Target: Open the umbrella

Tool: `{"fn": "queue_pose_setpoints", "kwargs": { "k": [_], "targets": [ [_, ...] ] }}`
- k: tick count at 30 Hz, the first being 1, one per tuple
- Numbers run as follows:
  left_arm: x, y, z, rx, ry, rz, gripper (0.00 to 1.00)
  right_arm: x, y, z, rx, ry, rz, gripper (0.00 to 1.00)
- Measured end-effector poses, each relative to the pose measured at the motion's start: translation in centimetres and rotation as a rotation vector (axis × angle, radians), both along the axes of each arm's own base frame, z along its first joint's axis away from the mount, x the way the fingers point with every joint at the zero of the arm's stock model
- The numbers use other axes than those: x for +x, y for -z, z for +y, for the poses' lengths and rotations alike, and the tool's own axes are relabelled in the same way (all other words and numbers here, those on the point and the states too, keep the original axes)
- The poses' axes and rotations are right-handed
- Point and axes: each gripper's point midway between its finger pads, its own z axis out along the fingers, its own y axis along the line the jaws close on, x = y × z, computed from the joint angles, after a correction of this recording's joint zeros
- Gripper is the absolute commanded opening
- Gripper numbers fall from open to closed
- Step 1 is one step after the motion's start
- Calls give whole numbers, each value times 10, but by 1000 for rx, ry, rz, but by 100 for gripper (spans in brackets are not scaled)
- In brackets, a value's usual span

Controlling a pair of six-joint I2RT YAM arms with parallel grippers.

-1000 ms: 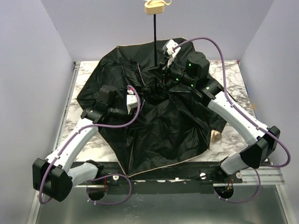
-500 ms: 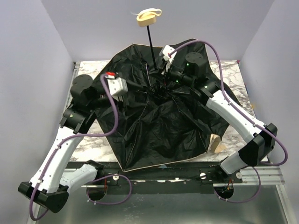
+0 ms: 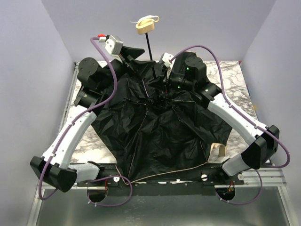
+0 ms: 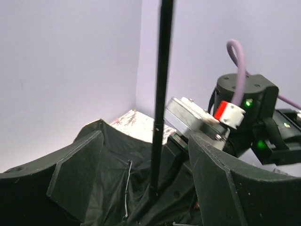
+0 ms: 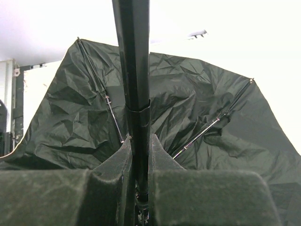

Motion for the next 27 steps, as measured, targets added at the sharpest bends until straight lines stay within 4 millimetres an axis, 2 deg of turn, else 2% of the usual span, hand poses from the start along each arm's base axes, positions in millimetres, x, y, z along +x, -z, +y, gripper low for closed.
{"fn": "queue_pose_setpoints", "kwargs": {
  "k": [3, 8, 10, 13, 16, 19, 27],
  "targets": [
    [13, 0, -10, -34, 0, 37, 65, -4, -1, 1, 6, -19, 6, 0],
    [15, -18, -25, -80, 29, 28, 16, -8, 2, 3, 13, -43, 13, 2],
    [13, -32, -26, -102, 40, 5, 6, -9, 7, 3, 9, -45, 20, 9],
    [9, -48, -26, -113, 48, -20, 0, -10, 11, 4, 16, -50, 25, 19],
    [9, -54, -27, -119, 59, -17, 0, -13, 11, 2, 26, -49, 17, 22],
    [4, -67, -27, -136, 78, -32, 0, -17, 29, -1, 4, -48, 47, 24],
    [0, -67, -31, -114, 110, -5, 0, -16, 38, -3, -2, -43, 22, 32]
  ]
}}
